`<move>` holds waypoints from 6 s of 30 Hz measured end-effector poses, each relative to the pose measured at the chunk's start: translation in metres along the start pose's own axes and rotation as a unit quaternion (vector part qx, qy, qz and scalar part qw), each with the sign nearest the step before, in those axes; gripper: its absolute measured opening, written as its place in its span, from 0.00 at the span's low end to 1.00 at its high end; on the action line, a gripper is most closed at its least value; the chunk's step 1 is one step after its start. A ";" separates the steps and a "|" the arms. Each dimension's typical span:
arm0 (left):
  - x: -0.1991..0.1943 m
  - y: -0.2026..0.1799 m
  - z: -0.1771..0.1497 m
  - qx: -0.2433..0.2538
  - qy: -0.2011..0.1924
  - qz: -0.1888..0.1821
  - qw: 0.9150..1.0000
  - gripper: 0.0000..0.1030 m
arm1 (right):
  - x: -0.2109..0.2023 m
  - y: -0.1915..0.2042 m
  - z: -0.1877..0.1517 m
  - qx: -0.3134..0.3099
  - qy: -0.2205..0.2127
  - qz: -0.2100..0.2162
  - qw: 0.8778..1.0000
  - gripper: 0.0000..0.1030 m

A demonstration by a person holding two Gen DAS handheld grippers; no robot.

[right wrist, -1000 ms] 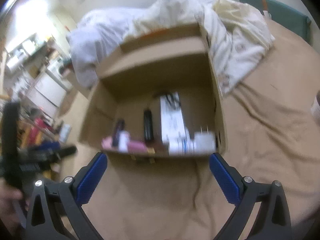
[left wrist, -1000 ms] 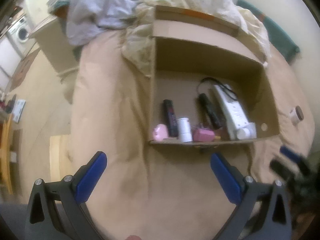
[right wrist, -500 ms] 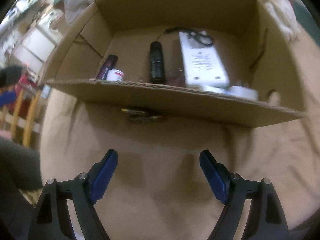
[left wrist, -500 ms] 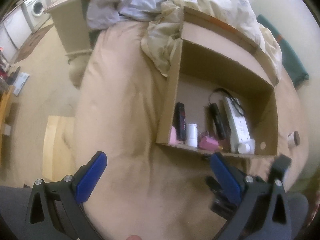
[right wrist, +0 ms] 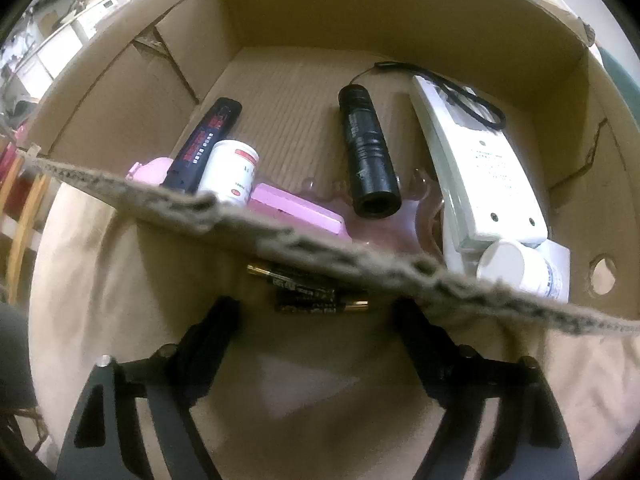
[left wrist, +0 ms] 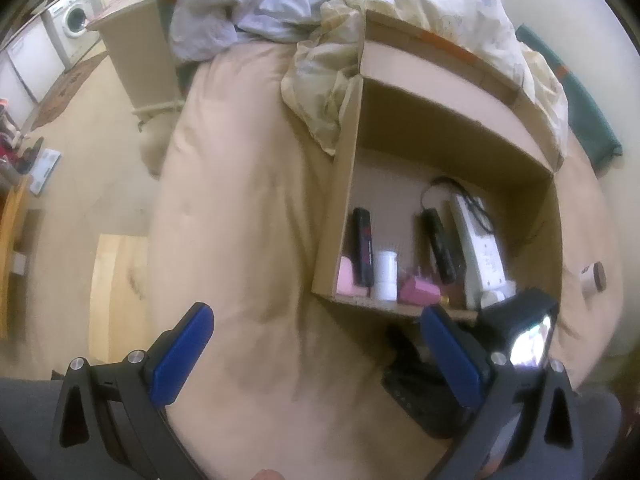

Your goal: Organize rigid objects

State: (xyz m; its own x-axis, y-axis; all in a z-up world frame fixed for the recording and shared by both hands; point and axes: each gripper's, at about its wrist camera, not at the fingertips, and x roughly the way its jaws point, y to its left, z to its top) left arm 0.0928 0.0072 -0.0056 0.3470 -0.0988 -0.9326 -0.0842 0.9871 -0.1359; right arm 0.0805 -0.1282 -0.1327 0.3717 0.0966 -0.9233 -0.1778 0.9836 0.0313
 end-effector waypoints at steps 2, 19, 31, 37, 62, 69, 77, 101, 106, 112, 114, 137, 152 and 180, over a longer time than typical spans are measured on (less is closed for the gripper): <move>-0.001 -0.001 0.001 0.003 -0.003 0.002 1.000 1.00 | -0.003 -0.001 0.001 0.003 0.001 0.003 1.000 0.57; 0.011 -0.005 -0.007 0.023 0.017 -0.012 1.000 1.00 | -0.060 -0.030 -0.022 0.007 0.024 0.050 0.998 0.43; 0.051 -0.051 -0.056 0.088 0.038 -0.003 0.995 1.00 | -0.131 -0.096 -0.020 0.052 -0.080 0.052 0.994 0.43; 0.074 -0.080 -0.067 0.091 0.012 0.019 0.996 0.99 | -0.133 -0.106 -0.012 0.093 -0.105 0.060 0.988 0.43; 0.135 -0.128 -0.054 0.101 0.030 0.055 0.993 0.39 | -0.141 -0.139 -0.003 0.165 -0.129 0.141 0.968 0.43; 0.123 -0.120 -0.053 0.112 0.028 0.066 0.991 0.39 | -0.139 -0.133 -0.003 0.154 -0.125 0.134 0.971 0.43; 0.083 -0.093 -0.054 0.121 0.017 0.058 0.991 0.39 | -0.136 -0.131 -0.003 0.147 -0.118 0.118 0.975 0.43; -0.007 -0.082 -0.003 0.155 -0.075 0.018 0.985 0.39 | -0.136 -0.132 0.027 0.120 -0.134 0.121 0.976 0.43; 0.007 -0.090 0.011 0.166 -0.068 0.016 0.984 0.39 | -0.126 -0.130 0.040 0.107 -0.129 0.115 0.979 0.43; 0.030 -0.098 0.027 0.180 -0.076 0.024 0.980 0.39 | -0.110 -0.126 0.065 0.084 -0.124 0.106 0.983 0.43; 0.039 -0.098 0.028 0.186 -0.077 0.025 0.979 0.39 | -0.103 -0.124 0.071 0.079 -0.120 0.104 0.984 0.43; 0.081 -0.093 0.025 0.183 -0.007 0.025 0.983 0.39 | -0.067 -0.121 0.068 0.098 -0.046 0.123 0.986 0.44; 0.044 -0.090 0.030 0.153 -0.041 -0.005 0.987 0.98 | -0.103 -0.134 0.072 0.137 -0.137 0.143 0.971 1.00; -0.060 -0.042 -0.036 0.107 -0.116 0.023 0.987 0.98 | -0.189 -0.105 0.005 0.095 -0.193 0.086 0.973 1.00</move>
State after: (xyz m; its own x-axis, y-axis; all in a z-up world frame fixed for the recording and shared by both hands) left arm 0.0415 -0.0326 0.0438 0.5537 -0.0462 -0.8314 0.0854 0.9963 0.0015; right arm 0.0334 -0.2490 0.0409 0.6725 0.2769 -0.6863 -0.1099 0.9545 0.2774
